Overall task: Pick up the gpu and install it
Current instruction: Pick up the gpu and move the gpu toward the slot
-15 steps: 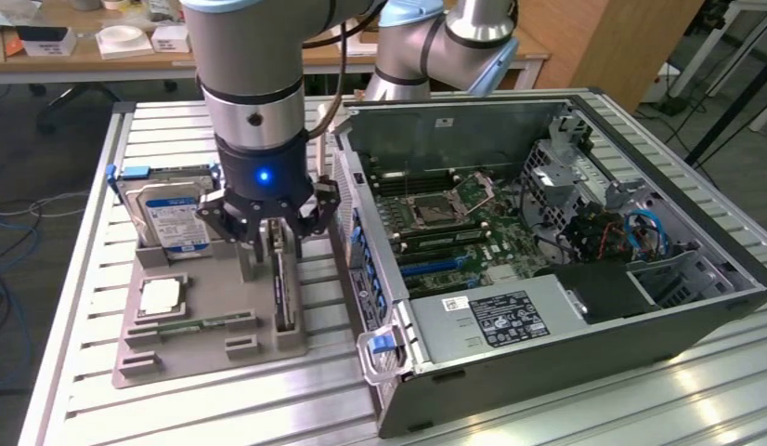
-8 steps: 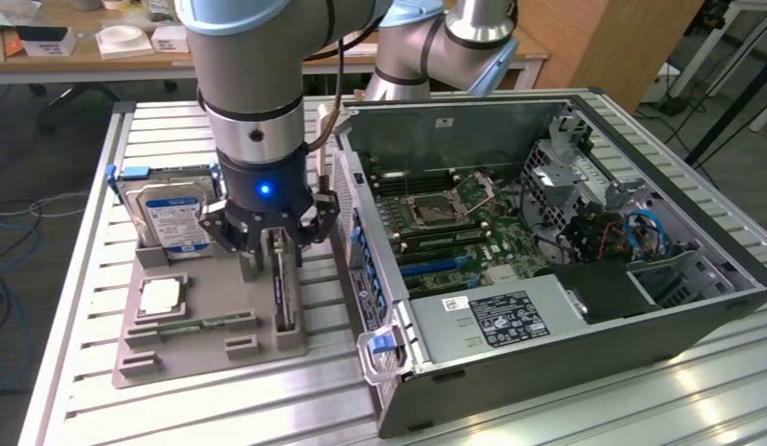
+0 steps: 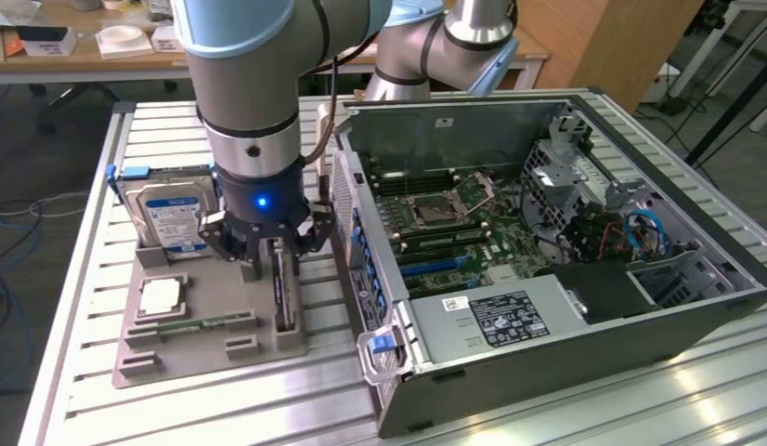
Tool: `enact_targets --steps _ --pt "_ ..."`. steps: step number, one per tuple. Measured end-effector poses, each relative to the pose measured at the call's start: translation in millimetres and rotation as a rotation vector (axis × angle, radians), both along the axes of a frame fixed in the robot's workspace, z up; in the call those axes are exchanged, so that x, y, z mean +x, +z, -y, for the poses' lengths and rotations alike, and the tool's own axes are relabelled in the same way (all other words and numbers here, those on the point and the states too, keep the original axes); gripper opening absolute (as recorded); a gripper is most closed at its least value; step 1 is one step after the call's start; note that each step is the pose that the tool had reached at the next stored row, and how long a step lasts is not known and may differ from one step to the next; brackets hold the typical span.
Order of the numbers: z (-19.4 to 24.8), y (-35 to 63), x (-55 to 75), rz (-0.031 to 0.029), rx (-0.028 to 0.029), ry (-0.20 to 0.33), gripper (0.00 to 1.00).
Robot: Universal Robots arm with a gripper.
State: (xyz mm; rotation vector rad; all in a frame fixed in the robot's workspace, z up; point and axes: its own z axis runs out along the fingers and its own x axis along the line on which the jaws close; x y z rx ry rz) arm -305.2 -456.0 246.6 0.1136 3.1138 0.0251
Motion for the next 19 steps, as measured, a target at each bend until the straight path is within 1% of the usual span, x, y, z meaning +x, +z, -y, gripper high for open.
enact_targets --steps 6,17,19 --pt "0.0 -7.6 0.0 0.0 -0.0001 0.0 0.49" --pt "0.0 -7.6 0.0 -0.0001 -0.0001 0.0 0.49" --pt "0.0 -7.7 0.0 0.0 0.0 0.0 0.47"
